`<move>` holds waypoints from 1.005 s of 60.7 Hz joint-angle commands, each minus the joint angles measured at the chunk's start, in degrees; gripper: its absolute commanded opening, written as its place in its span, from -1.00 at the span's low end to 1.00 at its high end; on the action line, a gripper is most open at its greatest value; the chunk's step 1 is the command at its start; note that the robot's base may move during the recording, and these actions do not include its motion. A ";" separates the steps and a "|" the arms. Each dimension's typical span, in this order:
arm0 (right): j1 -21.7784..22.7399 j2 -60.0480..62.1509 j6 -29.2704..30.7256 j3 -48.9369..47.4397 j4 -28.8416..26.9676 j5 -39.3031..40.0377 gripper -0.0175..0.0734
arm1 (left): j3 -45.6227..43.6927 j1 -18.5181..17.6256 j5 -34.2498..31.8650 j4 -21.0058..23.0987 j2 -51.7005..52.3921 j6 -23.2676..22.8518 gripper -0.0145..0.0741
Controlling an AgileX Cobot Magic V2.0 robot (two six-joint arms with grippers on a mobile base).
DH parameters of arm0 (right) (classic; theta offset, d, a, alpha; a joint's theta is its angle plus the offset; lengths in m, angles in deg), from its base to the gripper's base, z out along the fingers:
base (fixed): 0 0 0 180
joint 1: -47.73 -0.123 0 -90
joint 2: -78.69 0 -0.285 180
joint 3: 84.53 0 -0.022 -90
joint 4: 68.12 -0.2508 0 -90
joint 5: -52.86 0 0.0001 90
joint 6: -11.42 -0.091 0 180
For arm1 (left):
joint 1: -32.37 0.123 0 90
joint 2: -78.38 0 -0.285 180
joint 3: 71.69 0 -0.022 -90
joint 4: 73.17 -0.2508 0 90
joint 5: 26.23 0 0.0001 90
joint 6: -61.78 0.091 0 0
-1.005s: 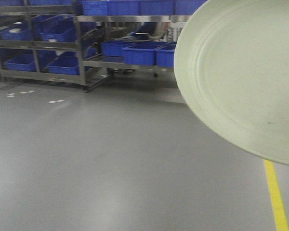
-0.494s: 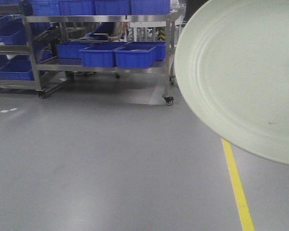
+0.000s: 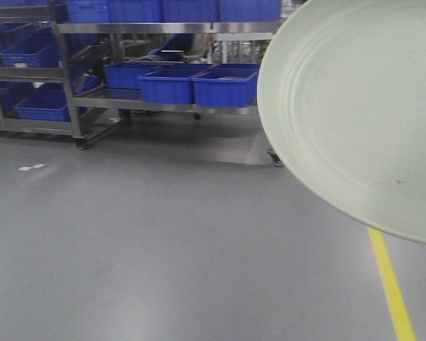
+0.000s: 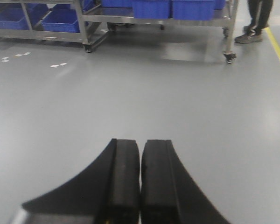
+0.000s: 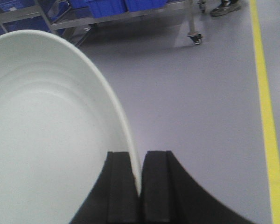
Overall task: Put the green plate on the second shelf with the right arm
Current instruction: 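Turn and drive the base across the room toward the bin shelving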
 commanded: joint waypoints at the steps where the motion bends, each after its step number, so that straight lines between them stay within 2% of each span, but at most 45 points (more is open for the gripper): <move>1: 0.23 0.01 0.01 -1.88 -0.34 5.92 -0.49 | 2.29 -0.43 -4.65 0.35 1.22 0.01 -0.39; 61: 0.23 0.01 0.01 -1.88 -0.34 5.87 -0.49 | 2.29 -0.43 -4.65 0.35 1.22 0.01 -0.39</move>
